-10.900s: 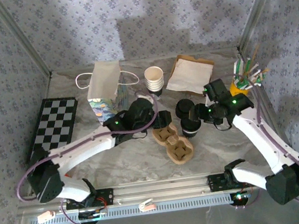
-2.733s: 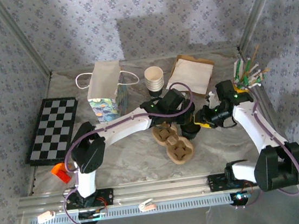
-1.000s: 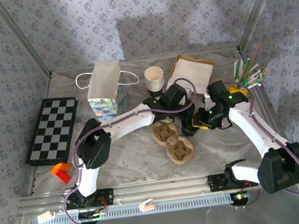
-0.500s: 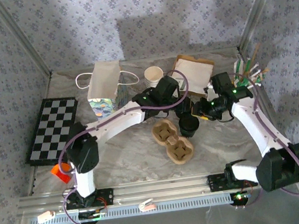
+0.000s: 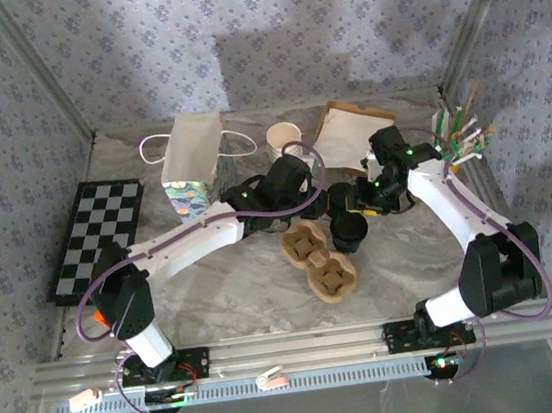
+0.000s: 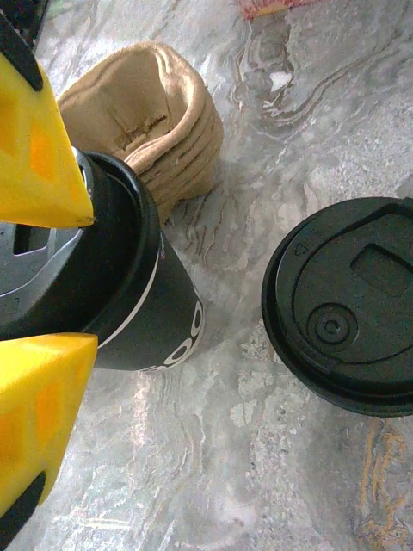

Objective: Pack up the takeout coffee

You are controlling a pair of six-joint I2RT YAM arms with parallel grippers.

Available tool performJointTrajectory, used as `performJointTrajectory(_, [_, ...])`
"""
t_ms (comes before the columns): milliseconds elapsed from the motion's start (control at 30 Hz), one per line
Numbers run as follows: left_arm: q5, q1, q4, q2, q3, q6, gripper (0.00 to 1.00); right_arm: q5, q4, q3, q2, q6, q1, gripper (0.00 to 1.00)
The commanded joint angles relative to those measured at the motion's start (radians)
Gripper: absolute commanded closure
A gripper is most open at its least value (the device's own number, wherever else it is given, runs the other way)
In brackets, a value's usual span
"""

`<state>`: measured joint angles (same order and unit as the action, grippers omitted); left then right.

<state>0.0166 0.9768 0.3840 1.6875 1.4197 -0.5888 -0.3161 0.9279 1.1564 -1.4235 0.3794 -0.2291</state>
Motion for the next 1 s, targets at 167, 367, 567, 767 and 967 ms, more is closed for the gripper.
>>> performJointTrajectory(167, [0.025,-0.006,0.013,-0.048,-0.001,-0.013,0.66,0.066,0.041,0.006,-0.007,-0.044,-0.01,0.62])
performJointTrajectory(367, [0.033,-0.006,0.021,-0.093,-0.011,-0.012,0.66,0.143,0.096,0.075,0.028,-0.049,-0.039,0.56])
performJointTrajectory(567, [0.088,-0.009,0.073,-0.217,-0.066,-0.012,0.63,0.259,0.165,0.122,0.101,-0.016,-0.15,0.46])
performJointTrajectory(767, [0.163,-0.011,0.172,-0.398,-0.174,-0.025,0.6,0.324,0.188,0.109,0.141,0.011,-0.36,0.41])
performJointTrajectory(967, [0.201,-0.033,0.248,-0.567,-0.284,-0.057,0.58,0.455,0.17,0.086,0.098,0.043,-0.605,0.37])
